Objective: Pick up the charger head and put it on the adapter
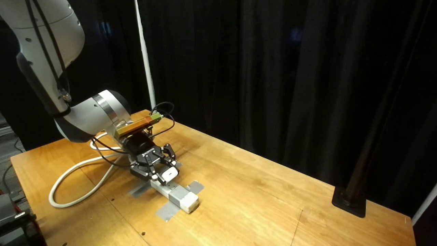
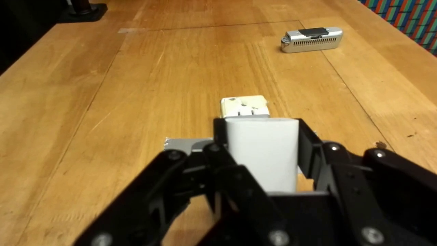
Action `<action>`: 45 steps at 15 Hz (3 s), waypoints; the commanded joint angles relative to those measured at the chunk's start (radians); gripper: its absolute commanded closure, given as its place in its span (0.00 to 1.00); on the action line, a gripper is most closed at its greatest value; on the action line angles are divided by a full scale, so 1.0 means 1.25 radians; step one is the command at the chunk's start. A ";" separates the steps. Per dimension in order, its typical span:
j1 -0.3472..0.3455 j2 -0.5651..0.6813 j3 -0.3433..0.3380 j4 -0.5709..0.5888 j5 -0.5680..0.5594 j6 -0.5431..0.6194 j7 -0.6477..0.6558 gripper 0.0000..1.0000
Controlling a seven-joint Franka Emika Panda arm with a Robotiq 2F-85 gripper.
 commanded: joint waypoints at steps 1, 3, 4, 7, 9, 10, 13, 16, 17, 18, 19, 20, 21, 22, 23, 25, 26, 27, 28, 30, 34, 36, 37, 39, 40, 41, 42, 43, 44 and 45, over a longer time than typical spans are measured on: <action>0.005 0.011 -0.009 0.015 -0.015 -0.028 0.004 0.77; 0.005 0.010 -0.009 0.014 -0.009 -0.039 -0.006 0.77; 0.005 0.008 -0.008 0.013 -0.006 -0.045 -0.011 0.77; 0.003 0.009 -0.004 0.013 0.000 -0.056 -0.018 0.77; 0.002 0.011 -0.001 0.013 0.002 -0.055 -0.018 0.77; 0.002 0.015 -0.001 0.014 0.001 -0.056 -0.015 0.77; 0.000 0.021 0.000 0.013 0.002 -0.053 -0.014 0.77; -0.001 0.026 0.000 0.013 0.001 -0.048 -0.007 0.77; -0.002 0.026 0.001 0.013 0.001 -0.045 -0.004 0.77; -0.001 0.027 0.001 0.015 -0.001 -0.042 0.004 0.77; -0.002 0.028 0.001 0.016 0.000 -0.041 0.006 0.77; -0.002 0.028 0.002 0.017 0.000 -0.039 0.007 0.77; 0.000 0.029 0.001 0.018 -0.004 -0.039 0.013 0.77; 0.002 0.029 0.000 0.020 -0.007 -0.041 0.016 0.77; 0.002 0.029 -0.001 0.021 -0.008 -0.042 0.017 0.77; 0.002 0.028 -0.002 0.027 -0.010 -0.044 0.019 0.77; 0.004 0.029 -0.003 0.029 -0.012 -0.045 0.020 0.77; 0.005 0.031 -0.005 0.031 -0.014 -0.046 0.024 0.77; 0.005 0.033 -0.005 0.032 -0.015 -0.046 0.026 0.77; 0.006 0.035 -0.006 0.034 -0.016 -0.047 0.029 0.77; 0.007 0.041 -0.013 0.035 -0.019 -0.055 0.035 0.77; 0.010 0.042 -0.017 0.036 -0.023 -0.062 0.040 0.77; 0.012 0.043 -0.020 0.037 -0.026 -0.068 0.047 0.77; 0.017 0.038 -0.024 0.036 -0.043 -0.085 0.060 0.77; 0.017 0.036 -0.025 0.037 -0.049 -0.094 0.066 0.77; 0.019 0.037 -0.026 0.037 -0.057 -0.105 0.074 0.77; 0.021 0.039 -0.026 0.038 -0.066 -0.115 0.080 0.77; 0.021 0.040 -0.026 0.038 -0.074 -0.124 0.085 0.77; 0.021 0.042 -0.028 0.039 -0.083 -0.135 0.093 0.77; 0.025 0.047 -0.035 0.041 -0.099 -0.153 0.111 0.77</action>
